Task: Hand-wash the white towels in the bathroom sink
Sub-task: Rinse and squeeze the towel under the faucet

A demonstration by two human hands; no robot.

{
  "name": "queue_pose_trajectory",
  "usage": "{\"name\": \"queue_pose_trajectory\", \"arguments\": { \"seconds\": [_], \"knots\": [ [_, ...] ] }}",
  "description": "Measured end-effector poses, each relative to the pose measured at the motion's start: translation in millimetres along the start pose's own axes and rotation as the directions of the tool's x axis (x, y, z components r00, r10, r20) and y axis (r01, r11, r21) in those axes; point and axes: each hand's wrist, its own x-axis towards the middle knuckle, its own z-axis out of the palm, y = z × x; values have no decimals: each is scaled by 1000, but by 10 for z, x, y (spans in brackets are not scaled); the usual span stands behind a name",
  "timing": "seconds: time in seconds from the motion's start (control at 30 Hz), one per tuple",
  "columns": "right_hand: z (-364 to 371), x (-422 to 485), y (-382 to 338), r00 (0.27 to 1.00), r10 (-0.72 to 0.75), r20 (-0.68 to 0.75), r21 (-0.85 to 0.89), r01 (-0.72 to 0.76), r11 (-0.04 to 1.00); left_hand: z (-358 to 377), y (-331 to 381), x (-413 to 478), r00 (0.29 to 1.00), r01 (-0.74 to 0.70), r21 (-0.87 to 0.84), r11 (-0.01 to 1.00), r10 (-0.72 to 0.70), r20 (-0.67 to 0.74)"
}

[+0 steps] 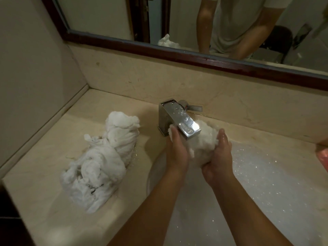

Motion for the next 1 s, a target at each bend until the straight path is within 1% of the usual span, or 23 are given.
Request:
{"name": "queue_pose_trajectory", "arguments": {
  "seconds": [0.03, 0.07, 0.2, 0.23, 0.33, 0.4, 0.47, 0.63, 0.7, 0.8, 0.93, 1.0],
  "knots": [
    [-28, 5, -19, 1000, -1, 16, 1, 1, 1000, 11, -44, 57, 1000, 25, -52, 998, -24, 18],
    [-46, 2, -35, 999, 0, 36, -14, 0, 1000, 13, -71, 101, 999, 37, -64, 997, -37, 15],
    [-2, -19, -44, 995, -8, 100, -173, 26, 985, -124, -286, 365, 998, -3, -78, 997, -2, -67],
    [20, -26, -51, 993, -16, 116, -188, 38, 981, -173, -350, 420, 997, -21, -78, 997, 15, -70],
    [86, -28, -112, 996, -47, 81, -202, 63, 977, -234, -341, 461, 997, -50, -100, 994, 43, -66],
    [114, -56, -147, 997, -66, 39, -260, 74, 963, -250, -266, 413, 998, -18, -91, 996, 13, -60],
    [110, -85, -157, 995, -92, 46, -290, 101, 952, -255, -249, 341, 998, -8, -87, 996, 3, -65],
    [81, -167, -201, 989, -133, 69, -358, 149, 922, -167, 164, -93, 995, -44, 39, 998, 47, -91],
    [83, -215, -220, 986, -135, 102, -419, 166, 893, -140, 268, -157, 988, -50, 110, 993, 65, -139],
    [129, -278, -258, 979, -140, 146, -509, 196, 838, -109, 419, -220, 982, -50, 142, 989, 75, -172],
    [288, -286, -433, 957, -168, 238, -650, 285, 704, -90, 459, -210, 966, 14, 190, 982, 35, -255],
    [374, -206, -563, 937, -173, 304, -697, 342, 630, -75, 467, -183, 963, 23, 215, 976, 36, -268]
  ]
}}
